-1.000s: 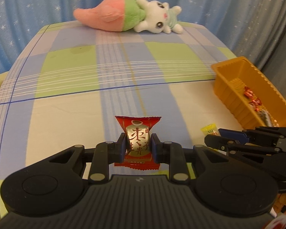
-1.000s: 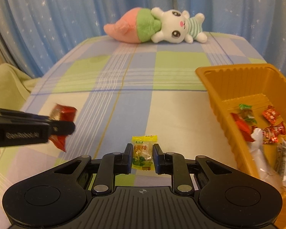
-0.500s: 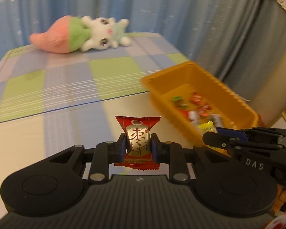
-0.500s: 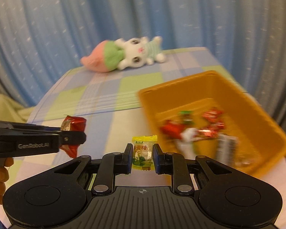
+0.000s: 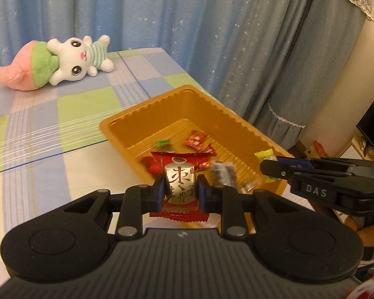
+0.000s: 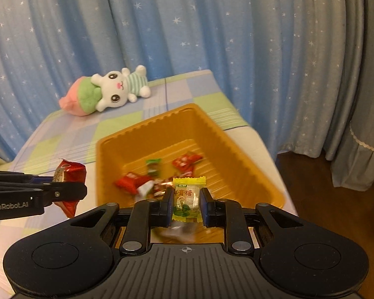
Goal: Organize snacks
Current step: 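Carry the yellow candy and large red candy over the orange tray, then open both grippers to drop the candies into the orange tray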
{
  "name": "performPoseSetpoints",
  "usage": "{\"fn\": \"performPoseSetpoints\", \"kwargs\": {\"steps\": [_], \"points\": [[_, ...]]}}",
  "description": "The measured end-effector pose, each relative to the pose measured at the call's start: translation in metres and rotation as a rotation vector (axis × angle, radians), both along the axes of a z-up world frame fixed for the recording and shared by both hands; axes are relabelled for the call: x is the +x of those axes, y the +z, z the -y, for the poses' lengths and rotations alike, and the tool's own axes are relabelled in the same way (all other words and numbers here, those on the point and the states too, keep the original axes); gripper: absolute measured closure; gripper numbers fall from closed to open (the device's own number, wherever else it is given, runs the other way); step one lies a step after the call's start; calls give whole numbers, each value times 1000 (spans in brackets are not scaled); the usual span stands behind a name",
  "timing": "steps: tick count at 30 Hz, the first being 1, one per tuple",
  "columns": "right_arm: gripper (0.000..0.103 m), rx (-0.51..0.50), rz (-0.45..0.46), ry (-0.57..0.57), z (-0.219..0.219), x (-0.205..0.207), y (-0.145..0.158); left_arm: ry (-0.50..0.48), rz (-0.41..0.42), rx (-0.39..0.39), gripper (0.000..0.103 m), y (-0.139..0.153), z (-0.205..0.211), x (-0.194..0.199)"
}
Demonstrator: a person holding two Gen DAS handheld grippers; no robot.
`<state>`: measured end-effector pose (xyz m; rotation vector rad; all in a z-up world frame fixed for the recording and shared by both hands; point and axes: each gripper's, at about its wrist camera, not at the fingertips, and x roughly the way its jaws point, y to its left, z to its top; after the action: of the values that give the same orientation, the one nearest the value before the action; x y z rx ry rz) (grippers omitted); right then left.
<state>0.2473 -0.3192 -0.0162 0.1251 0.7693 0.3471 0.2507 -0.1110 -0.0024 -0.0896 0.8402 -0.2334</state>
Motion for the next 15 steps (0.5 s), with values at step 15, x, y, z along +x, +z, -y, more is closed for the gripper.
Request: {"fn": "performPoseSetpoints", "kwargs": {"steps": [15], "points": [[80, 8, 39, 97, 17, 55, -15, 64, -36, 19, 79, -10, 38, 24]]}}
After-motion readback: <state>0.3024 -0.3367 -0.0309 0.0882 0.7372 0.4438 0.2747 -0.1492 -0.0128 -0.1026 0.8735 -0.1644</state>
